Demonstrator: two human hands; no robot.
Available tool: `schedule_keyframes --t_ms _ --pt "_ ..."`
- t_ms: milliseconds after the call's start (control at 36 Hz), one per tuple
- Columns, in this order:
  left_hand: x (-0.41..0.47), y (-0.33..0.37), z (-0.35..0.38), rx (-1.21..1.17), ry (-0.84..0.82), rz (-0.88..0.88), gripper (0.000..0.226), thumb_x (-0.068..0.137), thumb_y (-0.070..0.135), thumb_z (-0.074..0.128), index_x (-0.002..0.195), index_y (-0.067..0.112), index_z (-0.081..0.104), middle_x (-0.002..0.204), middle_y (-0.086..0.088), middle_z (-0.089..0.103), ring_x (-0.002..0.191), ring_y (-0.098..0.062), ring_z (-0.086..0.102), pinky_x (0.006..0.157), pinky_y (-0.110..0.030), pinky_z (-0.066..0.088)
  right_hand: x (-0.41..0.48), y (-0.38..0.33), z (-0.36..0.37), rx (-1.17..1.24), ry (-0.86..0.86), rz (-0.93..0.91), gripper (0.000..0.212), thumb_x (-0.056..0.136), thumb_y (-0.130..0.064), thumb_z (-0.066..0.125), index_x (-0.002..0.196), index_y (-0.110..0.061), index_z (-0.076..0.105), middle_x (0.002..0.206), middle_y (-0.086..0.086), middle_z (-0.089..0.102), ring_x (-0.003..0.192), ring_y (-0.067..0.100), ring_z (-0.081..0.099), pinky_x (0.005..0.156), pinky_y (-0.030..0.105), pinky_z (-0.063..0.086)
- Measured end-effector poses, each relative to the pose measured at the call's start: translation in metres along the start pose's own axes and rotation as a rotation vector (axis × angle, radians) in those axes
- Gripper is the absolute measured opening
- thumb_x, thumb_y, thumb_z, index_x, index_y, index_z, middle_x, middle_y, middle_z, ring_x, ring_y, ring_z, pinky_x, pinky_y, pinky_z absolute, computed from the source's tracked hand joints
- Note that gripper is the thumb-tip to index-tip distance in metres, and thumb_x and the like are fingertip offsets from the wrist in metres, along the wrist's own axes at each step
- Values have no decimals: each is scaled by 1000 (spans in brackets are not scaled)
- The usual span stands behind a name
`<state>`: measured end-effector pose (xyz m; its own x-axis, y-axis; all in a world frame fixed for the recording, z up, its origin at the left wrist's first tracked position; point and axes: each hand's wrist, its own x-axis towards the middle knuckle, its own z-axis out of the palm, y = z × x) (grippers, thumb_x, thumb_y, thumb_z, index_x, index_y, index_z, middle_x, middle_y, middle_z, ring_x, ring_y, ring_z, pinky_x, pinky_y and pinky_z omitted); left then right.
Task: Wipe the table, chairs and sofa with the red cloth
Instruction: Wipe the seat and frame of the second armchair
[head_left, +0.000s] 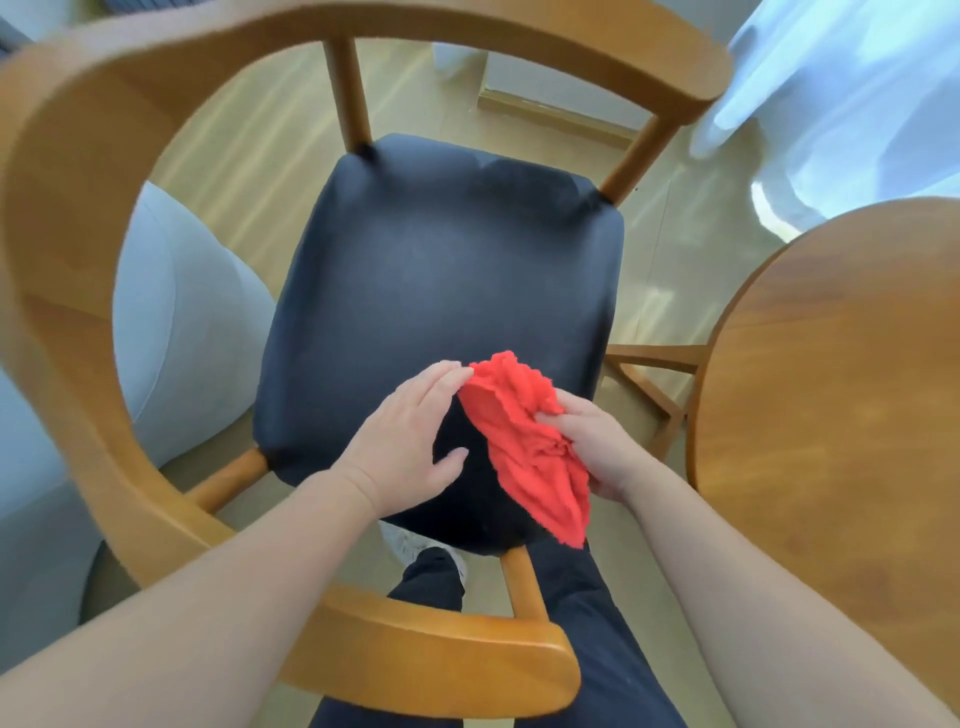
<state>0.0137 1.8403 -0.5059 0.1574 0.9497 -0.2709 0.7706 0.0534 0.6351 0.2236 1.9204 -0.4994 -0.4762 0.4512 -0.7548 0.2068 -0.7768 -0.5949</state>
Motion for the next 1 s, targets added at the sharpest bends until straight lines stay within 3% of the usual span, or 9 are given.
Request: schedule_keyframes --t_ms 83,194,278,361,472,556,694,861,1000 --pt "12 4 -11 -223 -33 -95 76 78 31 72 143 23 32 143 7 42 130 -7 39 109 -25 30 9 -16 5 79 -107 55 29 94 2 46 106 -15 66 94 5 71 84 18 67 85 33 54" --pt "27 5 -16 -319 8 -179 25 86 21 62 111 23 57 95 13 62 84 -7 57 80 -29 48 32 -18 2 83 -121 104 21 97 -13 48 111 -16 64 103 8 70 91 20 67 91 37 52" --pt "31 2 -10 -291 67 -257 12 89 21 60 100 16 61 86 8 62 74 -7 53 73 -27 44 46 -18 -8 -164 -93 -1 52 87 -35 61 135 -21 49 120 0 65 106 13 64 96 32 48" --pt "39 2 -4 -334 129 -365 12 89 23 60 97 14 61 85 5 63 76 -12 57 73 -28 46 57 -19 -9 -657 -46 -167 94 76 -35 80 149 -40 20 121 -15 52 108 0 56 95 19 43" --pt "52 2 -2 -357 162 -481 14 88 24 60 102 24 57 85 12 60 73 -6 55 74 -27 47 94 -31 -19 -1233 21 -480 65 85 -36 64 144 -42 36 114 -8 51 105 16 55 91 36 46" --pt "51 -8 -9 -204 151 -610 37 91 23 55 127 23 50 105 11 55 83 -13 54 85 -35 48 138 -59 -49 -1526 212 -477 71 84 -31 59 149 -29 31 137 12 43 123 35 44 101 43 38" --pt "26 -24 -23 -46 162 -660 37 94 17 48 130 24 49 112 8 54 92 -15 56 88 -36 49 173 -52 -59 -1820 177 -395 89 79 -69 48 153 -35 11 159 17 4 142 47 5 113 62 5" --pt "0 -36 -24 37 130 -652 36 94 15 46 129 23 50 117 9 56 97 -14 56 87 -35 49 175 -14 -35 -1845 243 -912 63 75 -18 68 133 -4 49 145 27 37 128 50 38 106 65 28" --pt "-11 -37 -18 78 111 -618 34 93 14 44 125 22 52 115 6 57 95 -18 57 84 -36 49 171 -1 -25 -1859 109 -907 54 89 -47 49 138 -24 48 145 14 42 132 47 32 107 67 21"
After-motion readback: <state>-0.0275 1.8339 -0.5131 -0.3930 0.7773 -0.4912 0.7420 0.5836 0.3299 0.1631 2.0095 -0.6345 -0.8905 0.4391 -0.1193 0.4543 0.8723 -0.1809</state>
